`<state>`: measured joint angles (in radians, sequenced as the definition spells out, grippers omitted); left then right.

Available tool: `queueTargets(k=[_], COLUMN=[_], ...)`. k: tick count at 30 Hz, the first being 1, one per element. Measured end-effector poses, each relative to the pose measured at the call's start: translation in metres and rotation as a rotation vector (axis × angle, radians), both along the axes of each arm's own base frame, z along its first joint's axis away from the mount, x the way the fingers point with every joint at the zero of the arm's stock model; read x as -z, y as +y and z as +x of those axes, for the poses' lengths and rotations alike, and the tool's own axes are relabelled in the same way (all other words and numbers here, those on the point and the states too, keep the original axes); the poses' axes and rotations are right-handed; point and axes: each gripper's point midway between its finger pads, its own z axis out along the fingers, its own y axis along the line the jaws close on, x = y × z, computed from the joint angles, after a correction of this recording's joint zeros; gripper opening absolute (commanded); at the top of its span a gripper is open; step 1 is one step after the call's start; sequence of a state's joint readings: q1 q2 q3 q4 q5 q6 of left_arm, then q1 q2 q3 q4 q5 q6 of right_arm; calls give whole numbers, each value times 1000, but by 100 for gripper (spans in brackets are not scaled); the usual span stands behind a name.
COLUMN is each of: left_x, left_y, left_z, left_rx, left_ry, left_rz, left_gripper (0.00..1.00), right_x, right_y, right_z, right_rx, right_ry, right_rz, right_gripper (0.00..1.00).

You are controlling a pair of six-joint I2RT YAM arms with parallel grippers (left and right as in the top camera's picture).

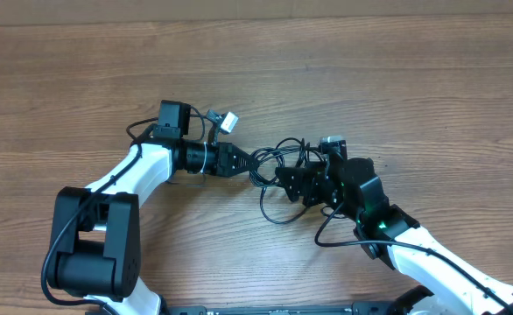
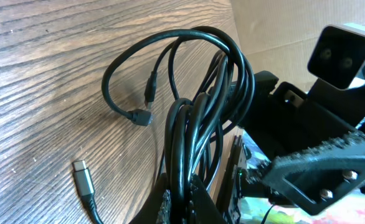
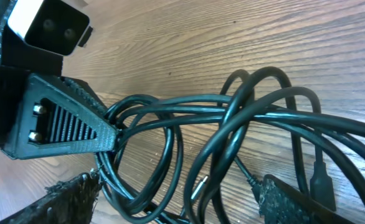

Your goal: Untangle cables

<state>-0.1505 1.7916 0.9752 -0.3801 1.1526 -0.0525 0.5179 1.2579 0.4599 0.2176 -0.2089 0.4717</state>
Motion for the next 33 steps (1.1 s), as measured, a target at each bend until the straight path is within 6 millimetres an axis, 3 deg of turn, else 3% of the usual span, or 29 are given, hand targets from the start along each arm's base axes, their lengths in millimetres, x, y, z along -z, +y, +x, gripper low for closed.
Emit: queueTargets(k=[5, 10, 23, 30, 33], left_x=[0, -1, -7, -8, -8], left_y=[0, 0, -3, -3, -3], left_z=[0, -1, -3, -2, -2], left_rx=[1, 3, 17, 19, 19], left_ry=[2, 3, 6, -7, -7], left_rz=[-3, -6, -41, -47, -48], left_gripper=[4, 4, 4, 4, 4], right_x=[1, 1, 1, 1, 1], right_y=[-4, -7, -8, -8, -9], right_z=[3, 5, 6, 7, 7], right_rx=[22, 43, 52, 53, 58], right_ry=[-9, -13, -14, -18, -16], right_rz=[-15, -25, -28, -31, -31], right_gripper=[55, 42, 41, 7, 4])
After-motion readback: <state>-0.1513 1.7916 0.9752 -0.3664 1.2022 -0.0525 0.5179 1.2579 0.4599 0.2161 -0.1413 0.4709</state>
